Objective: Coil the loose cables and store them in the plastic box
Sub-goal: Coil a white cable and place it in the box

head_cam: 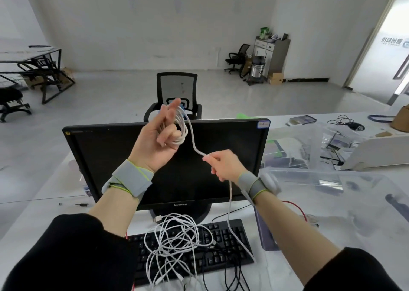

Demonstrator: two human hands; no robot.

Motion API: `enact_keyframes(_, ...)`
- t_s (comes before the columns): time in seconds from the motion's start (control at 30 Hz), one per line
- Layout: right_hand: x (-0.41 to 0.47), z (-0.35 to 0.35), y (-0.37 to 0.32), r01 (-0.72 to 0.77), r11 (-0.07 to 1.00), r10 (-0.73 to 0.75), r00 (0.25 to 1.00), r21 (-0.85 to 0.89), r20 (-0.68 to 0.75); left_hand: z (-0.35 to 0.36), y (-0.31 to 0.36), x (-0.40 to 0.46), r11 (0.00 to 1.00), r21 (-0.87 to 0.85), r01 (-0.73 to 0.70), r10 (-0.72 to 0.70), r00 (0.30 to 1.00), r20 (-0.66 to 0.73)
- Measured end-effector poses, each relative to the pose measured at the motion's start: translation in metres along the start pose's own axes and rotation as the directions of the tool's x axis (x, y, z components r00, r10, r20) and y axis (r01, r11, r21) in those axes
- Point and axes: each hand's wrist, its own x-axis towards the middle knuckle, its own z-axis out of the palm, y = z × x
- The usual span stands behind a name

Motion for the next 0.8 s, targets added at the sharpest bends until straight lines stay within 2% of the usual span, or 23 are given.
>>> enact_keyframes(0.1, -0.014, 0.017, -0.01, 0.133, 0.956, -0.054, 0.956, -0.261, 0.289, 0.001, 0.003, 0.006, 0.997, 0.028, -0.074, 0.078, 0.988, -0.134)
enact_keyframes(0.17, -0.027, 0.021, -0.022, 0.205, 0.925, -0.03, 0.877, -0.318, 0.479, -0.006, 0.002, 0.01, 0.983, 0.169, -0.074, 0.113, 0.966, -0.233)
enact_keyframes(0.23, -0.038, 0.017, -0.036, 0.276, 0.9, -0.035, 0.816, -0.336, 0.577, -0.019, -0.002, 0.012, 0.931, 0.362, -0.038, 0.152, 0.945, -0.29)
enact_keyframes(0.3, -0.045, 0.008, -0.051, 0.347, 0.883, -0.092, 0.79, -0.318, 0.606, -0.033, -0.01, 0.011, 0.787, 0.616, 0.034, 0.181, 0.942, -0.283)
enact_keyframes(0.37, -0.049, -0.001, -0.066, 0.425, 0.851, -0.173, 0.781, -0.307, 0.601, -0.041, -0.019, 0.007, 0.572, 0.815, 0.096, 0.166, 0.959, -0.229)
enact_keyframes(0.43, -0.047, -0.011, -0.075, 0.448, 0.852, -0.27, 0.818, -0.27, 0.507, -0.044, -0.026, 0.004, 0.322, 0.937, 0.133, 0.133, 0.974, -0.185)
enact_keyframes(0.47, -0.044, -0.017, -0.077, 0.439, 0.865, -0.318, 0.855, -0.244, 0.411, -0.044, -0.027, 0.004, 0.206, 0.966, 0.154, 0.114, 0.977, -0.18)
enact_keyframes(0.5, -0.04, -0.023, -0.077, 0.428, 0.876, -0.359, 0.887, -0.221, 0.29, -0.045, -0.03, 0.003, 0.116, 0.976, 0.182, 0.08, 0.978, -0.192)
enact_keyframes(0.57, -0.03, -0.036, -0.072, 0.407, 0.896, -0.406, 0.913, -0.178, 0.042, -0.043, -0.033, 0.001, 0.007, 0.973, 0.231, -0.008, 0.973, -0.231)
enact_keyframes(0.6, -0.025, -0.04, -0.068, 0.395, 0.908, -0.407, 0.911, -0.139, -0.068, -0.04, -0.033, -0.001, 0.013, 0.969, 0.246, -0.052, 0.968, -0.245)
enact_keyframes(0.67, -0.015, -0.044, -0.06, 0.364, 0.931, -0.364, 0.908, -0.041, -0.209, -0.03, -0.034, -0.004, 0.136, 0.958, 0.253, -0.136, 0.962, -0.235)
enact_keyframes(0.7, -0.011, -0.043, -0.056, 0.35, 0.937, -0.342, 0.909, -0.008, -0.24, -0.024, -0.035, -0.005, 0.202, 0.945, 0.256, -0.188, 0.957, -0.219)
enact_keyframes(0.8, -0.003, -0.037, -0.046, 0.334, 0.942, -0.315, 0.91, 0.025, -0.269, -0.011, -0.034, -0.009, 0.271, 0.93, 0.249, -0.351, 0.925, -0.146)
